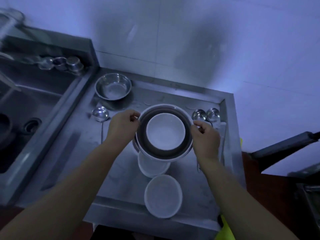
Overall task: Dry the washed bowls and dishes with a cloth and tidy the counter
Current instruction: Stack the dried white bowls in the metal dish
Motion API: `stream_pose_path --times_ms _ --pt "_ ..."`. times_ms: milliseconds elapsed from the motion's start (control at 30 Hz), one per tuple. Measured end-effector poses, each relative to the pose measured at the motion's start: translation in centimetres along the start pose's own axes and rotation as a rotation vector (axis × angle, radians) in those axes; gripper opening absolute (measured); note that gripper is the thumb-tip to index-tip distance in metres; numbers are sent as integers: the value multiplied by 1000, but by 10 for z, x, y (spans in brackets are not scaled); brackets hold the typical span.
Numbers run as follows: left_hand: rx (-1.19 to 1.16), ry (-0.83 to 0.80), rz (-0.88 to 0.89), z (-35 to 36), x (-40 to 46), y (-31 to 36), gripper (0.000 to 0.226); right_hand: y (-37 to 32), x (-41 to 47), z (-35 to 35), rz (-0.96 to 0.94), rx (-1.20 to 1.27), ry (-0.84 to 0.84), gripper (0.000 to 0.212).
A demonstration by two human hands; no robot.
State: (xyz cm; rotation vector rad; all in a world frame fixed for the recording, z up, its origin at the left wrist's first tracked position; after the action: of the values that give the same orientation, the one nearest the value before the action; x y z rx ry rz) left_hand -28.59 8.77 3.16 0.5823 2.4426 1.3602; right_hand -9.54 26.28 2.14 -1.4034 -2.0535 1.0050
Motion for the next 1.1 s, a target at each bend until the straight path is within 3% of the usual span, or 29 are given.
stream_pose_path --times_ms 467,700,1100 --pt "-223 -93 -83 -161 130 -106 20 -134 -27 185 10 -141 -55 19" --pt "-206 -149 -112 -158 196 -135 28 -163 21 242 -19 -252 -10 20" --pt "-72 -16 3 -124 305 -154 29 -178 134 330 -146 -385 -39 23"
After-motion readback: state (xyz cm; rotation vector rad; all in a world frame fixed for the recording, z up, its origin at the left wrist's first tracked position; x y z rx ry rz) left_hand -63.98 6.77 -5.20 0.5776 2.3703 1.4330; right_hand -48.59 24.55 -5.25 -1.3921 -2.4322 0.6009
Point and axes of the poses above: each hand's wrist, its own x-axis towards the middle knuckle, its own z-axis out of the palm, y = z × x, the point moved 5 cm from there along x, towards the middle knuckle, and after that the axes turned 10 degrees about -x, right-handed, at the moved point
